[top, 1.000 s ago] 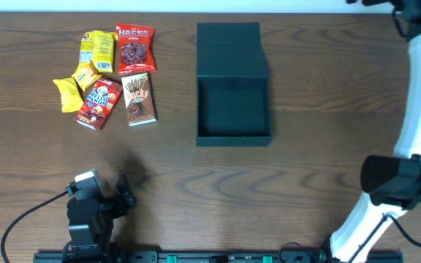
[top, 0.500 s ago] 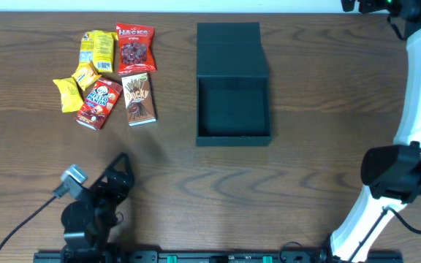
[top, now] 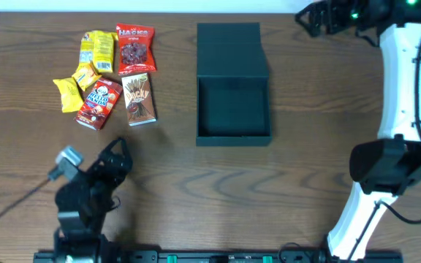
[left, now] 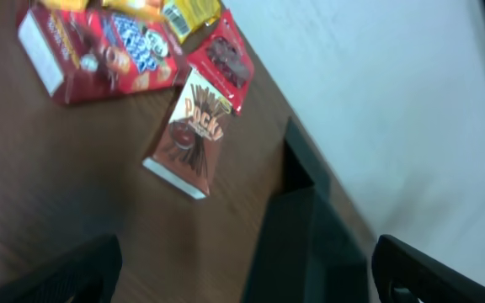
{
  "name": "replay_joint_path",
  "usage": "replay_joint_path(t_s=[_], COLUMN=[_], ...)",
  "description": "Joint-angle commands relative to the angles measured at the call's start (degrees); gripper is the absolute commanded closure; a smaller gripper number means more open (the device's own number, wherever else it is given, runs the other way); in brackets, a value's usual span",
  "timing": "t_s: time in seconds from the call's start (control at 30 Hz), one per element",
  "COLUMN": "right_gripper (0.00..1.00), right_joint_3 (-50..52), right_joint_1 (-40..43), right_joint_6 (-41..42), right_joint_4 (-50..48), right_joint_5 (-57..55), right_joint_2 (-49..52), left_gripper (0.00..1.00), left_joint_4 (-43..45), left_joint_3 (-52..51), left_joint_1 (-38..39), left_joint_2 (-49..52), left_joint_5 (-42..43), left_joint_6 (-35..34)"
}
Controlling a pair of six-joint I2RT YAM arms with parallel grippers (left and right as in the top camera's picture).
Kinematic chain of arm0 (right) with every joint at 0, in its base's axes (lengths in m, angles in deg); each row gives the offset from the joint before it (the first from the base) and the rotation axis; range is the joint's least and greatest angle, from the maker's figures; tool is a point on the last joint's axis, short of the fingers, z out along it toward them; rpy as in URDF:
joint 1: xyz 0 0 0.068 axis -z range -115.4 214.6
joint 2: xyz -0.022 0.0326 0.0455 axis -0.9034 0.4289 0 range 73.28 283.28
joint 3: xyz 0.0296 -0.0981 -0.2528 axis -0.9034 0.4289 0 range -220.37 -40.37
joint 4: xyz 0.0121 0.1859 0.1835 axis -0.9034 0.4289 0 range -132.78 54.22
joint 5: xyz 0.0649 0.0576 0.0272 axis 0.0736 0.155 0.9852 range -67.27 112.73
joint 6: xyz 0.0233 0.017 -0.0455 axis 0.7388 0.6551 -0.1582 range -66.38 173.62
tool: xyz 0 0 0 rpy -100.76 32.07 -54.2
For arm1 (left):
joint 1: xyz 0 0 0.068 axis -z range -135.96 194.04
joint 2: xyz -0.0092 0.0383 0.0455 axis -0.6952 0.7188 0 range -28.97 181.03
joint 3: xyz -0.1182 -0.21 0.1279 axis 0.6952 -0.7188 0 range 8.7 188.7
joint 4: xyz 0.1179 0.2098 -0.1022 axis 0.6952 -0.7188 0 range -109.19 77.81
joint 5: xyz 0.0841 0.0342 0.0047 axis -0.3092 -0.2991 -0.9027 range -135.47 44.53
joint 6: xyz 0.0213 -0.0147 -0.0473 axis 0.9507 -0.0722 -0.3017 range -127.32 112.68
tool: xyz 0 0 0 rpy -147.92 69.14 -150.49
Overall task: Pack container
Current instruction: 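Reach the left gripper to the yellow Hacks bag and grasp it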
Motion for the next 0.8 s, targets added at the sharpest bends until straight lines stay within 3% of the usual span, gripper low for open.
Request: replay_joint_path(t_s=[0.0,0.37,0.5,0.77], right_gripper=[0.01,0.01,0.01,0.01], right_joint_3=[0.2,0.2,0.2,0.2], right_joint_1=[-1.5,-3.2,-3.5,-3.7], right_joint_6=[-2.6,-2.6,-2.6,-2.5], right_joint_4=[1.7,4.1,4.5,4.8], right_joint_5=[1.9,1.8,1.8,1.8], right_joint_2=[1.9,2.8,2.8,2.8], left_gripper=[0.04,0.04,0.04,0.04], left_joint_4=[-2.3,-23.6,-28.7,-26.5], left_joint_3=[11.6,60.8,74.0,87.0], left_joint_1=[0.0,-4.2,-4.2,-4.4], left_joint_2=[10.9,58.1,71.5,90.0], left_joint_5=[-0.5,-2.3,-8.3,-15.5], left_joint_6=[11.2,37.6,43.8,49.4])
